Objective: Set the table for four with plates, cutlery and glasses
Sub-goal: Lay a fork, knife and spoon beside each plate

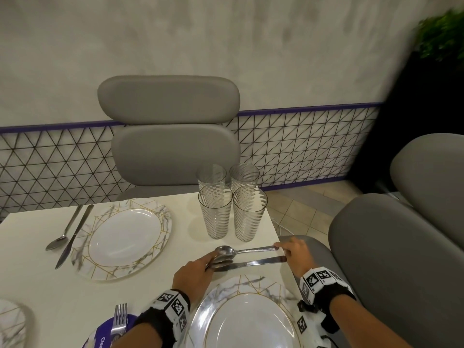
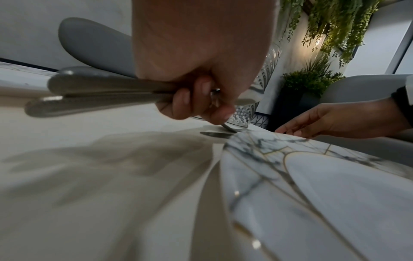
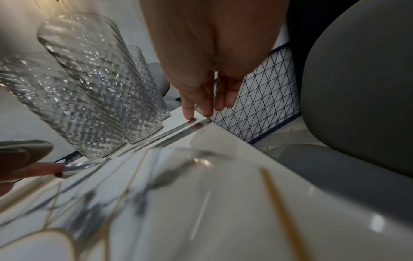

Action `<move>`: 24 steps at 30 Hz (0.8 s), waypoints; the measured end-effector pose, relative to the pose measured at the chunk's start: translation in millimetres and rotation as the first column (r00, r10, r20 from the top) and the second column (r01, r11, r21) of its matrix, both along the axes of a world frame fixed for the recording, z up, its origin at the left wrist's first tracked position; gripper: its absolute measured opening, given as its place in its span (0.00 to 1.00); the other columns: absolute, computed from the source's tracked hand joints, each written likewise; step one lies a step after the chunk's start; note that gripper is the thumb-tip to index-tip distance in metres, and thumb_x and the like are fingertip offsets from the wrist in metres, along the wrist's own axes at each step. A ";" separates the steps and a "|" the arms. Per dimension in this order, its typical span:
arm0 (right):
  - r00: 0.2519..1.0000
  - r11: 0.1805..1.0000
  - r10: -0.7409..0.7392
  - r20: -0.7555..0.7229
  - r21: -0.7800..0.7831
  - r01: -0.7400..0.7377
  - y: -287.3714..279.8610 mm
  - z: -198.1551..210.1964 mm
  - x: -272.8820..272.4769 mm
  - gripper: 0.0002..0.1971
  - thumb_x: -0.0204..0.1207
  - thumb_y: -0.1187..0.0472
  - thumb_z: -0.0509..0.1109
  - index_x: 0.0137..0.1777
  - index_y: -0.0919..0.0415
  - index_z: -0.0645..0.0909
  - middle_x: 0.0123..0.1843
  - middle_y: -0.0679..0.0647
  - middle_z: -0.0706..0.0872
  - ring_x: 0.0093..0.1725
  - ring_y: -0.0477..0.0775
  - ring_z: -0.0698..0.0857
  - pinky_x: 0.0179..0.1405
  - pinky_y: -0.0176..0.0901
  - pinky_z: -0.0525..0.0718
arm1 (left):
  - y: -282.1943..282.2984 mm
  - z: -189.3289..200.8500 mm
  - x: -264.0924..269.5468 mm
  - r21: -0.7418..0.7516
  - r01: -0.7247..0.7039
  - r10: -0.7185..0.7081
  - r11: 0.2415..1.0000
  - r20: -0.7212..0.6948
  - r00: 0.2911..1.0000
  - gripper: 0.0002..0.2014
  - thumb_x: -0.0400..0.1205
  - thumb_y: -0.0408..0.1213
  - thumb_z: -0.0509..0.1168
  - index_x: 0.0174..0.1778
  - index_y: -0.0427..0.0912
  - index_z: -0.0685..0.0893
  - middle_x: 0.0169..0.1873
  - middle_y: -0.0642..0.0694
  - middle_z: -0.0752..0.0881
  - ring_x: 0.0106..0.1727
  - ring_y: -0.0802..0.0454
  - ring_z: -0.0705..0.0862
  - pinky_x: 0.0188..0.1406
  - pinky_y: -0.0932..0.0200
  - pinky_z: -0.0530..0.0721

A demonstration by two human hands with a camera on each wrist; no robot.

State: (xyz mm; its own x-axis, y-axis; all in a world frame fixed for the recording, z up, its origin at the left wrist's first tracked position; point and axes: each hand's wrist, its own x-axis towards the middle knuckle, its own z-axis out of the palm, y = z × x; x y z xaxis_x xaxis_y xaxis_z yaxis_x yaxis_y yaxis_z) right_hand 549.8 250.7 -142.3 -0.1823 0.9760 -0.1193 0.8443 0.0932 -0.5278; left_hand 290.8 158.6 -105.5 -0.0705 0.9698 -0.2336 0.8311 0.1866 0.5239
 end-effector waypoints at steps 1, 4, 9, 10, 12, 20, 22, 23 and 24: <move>1.000 1.000 0.000 0.008 0.010 0.000 0.1 -0.4 0.5 0.22 0.75 0.80 0.58 0.55 0.58 0.87 0.43 0.53 0.74 0.52 0.63 0.78 0.58 0.52 0.82 | 0.0 0.1 0.3 0.000 0.005 -0.005 1.000 -0.003 1.000 0.23 0.84 0.43 0.50 0.72 0.73 0.67 0.43 0.50 0.89 0.46 0.50 0.86 0.51 0.57 0.84; 1.000 0.999 0.010 0.014 0.040 -0.010 -0.5 1.5 2.1 0.19 0.76 0.77 0.58 0.57 0.60 0.86 0.38 0.51 0.72 0.49 0.58 0.74 0.56 0.43 0.76 | 0.2 0.5 1.3 0.005 0.014 -0.014 1.000 -0.008 1.000 0.22 0.85 0.43 0.51 0.72 0.72 0.68 0.40 0.52 0.86 0.45 0.50 0.86 0.49 0.59 0.83; 0.999 1.000 0.006 0.041 0.013 -0.007 -0.1 -0.8 3.7 0.19 0.77 0.76 0.58 0.57 0.59 0.86 0.42 0.53 0.74 0.49 0.56 0.74 0.48 0.36 0.65 | 0.5 -0.4 4.3 0.002 0.036 -0.036 0.999 -0.014 0.999 0.21 0.86 0.44 0.50 0.72 0.70 0.68 0.38 0.52 0.84 0.44 0.50 0.86 0.47 0.60 0.82; 0.999 1.000 0.007 0.040 0.009 -0.007 -0.1 -2.4 4.2 0.19 0.77 0.75 0.57 0.57 0.59 0.85 0.42 0.53 0.74 0.51 0.58 0.76 0.48 0.36 0.65 | 1.2 -0.5 4.7 0.000 0.035 -0.035 0.999 -0.016 0.999 0.20 0.86 0.44 0.50 0.72 0.70 0.68 0.38 0.52 0.84 0.43 0.51 0.85 0.46 0.60 0.82; 0.999 1.000 0.019 0.045 0.003 -0.019 -0.8 -2.2 4.5 0.19 0.78 0.75 0.57 0.58 0.59 0.85 0.43 0.52 0.74 0.56 0.61 0.77 0.50 0.37 0.68 | 2.0 -0.6 5.2 -0.001 0.034 -0.034 0.999 -0.015 0.999 0.20 0.86 0.44 0.49 0.72 0.70 0.69 0.38 0.52 0.83 0.42 0.51 0.84 0.44 0.61 0.80; 0.998 1.000 0.009 0.058 0.004 -0.009 -2.7 1.4 4.1 0.20 0.79 0.73 0.56 0.64 0.57 0.81 0.54 0.61 0.83 0.59 0.61 0.76 0.55 0.40 0.68 | 3.7 -1.4 7.0 0.013 0.059 -0.059 0.998 -0.013 0.998 0.20 0.86 0.45 0.49 0.72 0.69 0.70 0.39 0.53 0.83 0.42 0.52 0.82 0.46 0.61 0.80; 0.997 1.000 0.026 0.072 0.010 -0.027 -3.5 2.5 4.1 0.21 0.79 0.74 0.56 0.65 0.57 0.80 0.49 0.61 0.81 0.55 0.59 0.76 0.59 0.43 0.69 | 3.7 0.1 6.8 0.031 0.061 -0.060 0.998 -0.011 0.998 0.20 0.86 0.44 0.49 0.72 0.68 0.70 0.38 0.53 0.82 0.41 0.52 0.81 0.44 0.62 0.79; 0.996 0.999 0.039 0.081 0.012 -0.040 -4.2 2.9 4.6 0.22 0.79 0.75 0.56 0.66 0.56 0.80 0.46 0.58 0.78 0.53 0.57 0.75 0.62 0.44 0.69 | 3.7 0.2 6.4 0.037 0.061 -0.061 0.997 -0.017 0.998 0.20 0.86 0.43 0.49 0.72 0.67 0.70 0.36 0.54 0.81 0.40 0.52 0.81 0.43 0.63 0.79; 0.995 0.999 0.045 0.085 0.014 -0.047 -4.6 3.3 4.9 0.22 0.79 0.75 0.56 0.66 0.55 0.80 0.44 0.55 0.75 0.52 0.56 0.75 0.63 0.44 0.69 | 3.6 0.2 5.8 0.038 0.061 -0.061 0.997 -0.020 0.998 0.20 0.86 0.43 0.49 0.72 0.66 0.71 0.33 0.55 0.80 0.38 0.52 0.80 0.41 0.63 0.78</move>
